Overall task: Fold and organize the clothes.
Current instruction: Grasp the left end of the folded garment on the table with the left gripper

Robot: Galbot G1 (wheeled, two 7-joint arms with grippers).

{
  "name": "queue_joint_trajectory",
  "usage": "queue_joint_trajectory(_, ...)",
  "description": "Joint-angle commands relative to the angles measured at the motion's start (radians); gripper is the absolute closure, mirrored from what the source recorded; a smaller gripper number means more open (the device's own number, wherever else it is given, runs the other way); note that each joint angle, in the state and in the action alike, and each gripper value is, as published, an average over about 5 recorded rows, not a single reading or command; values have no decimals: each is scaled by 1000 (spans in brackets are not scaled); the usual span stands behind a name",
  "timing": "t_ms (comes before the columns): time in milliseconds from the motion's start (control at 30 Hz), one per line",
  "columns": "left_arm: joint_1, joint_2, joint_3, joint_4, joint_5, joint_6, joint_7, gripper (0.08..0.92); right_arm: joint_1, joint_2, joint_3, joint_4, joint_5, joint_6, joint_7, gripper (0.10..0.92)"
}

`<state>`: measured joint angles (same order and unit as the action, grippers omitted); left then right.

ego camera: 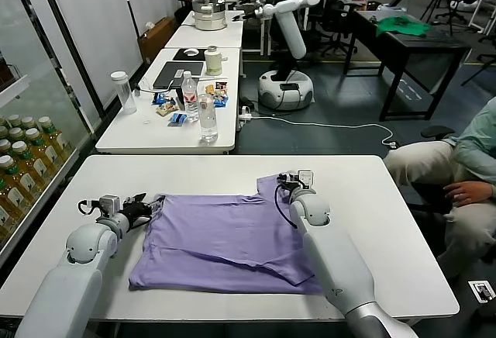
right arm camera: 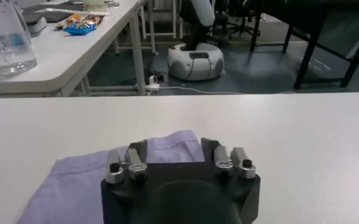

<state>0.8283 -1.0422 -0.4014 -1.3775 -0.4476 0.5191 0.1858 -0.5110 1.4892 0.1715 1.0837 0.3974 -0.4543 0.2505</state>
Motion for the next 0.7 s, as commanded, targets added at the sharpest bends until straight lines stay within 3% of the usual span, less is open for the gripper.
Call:
queue_joint_trajectory(33, 0, -4, 8, 14, 3, 2, 19, 446, 8, 8, -2, -29, -3, 14, -6, 620)
queue_joint_trajectory(200, 20, 5, 0, -29, 0, -27, 15, 593, -12, -17, -12, 32, -35, 103, -56, 767)
queue_joint_trajectory(400, 118, 50, -30, -195, -49, -66, -37, 766, -142, -131, -32, 385, 23, 29, -31, 906)
queue_joint_trajectory(533, 208, 61, -62, -285, -93, -77, -57, 872, -237, -202, -30, 571, 78, -39, 1, 913)
queue_joint_trajectory(700, 312, 54, -95, -350, -98, -102, -71, 914, -376, -265, -1, 715, 86, -71, 12, 913)
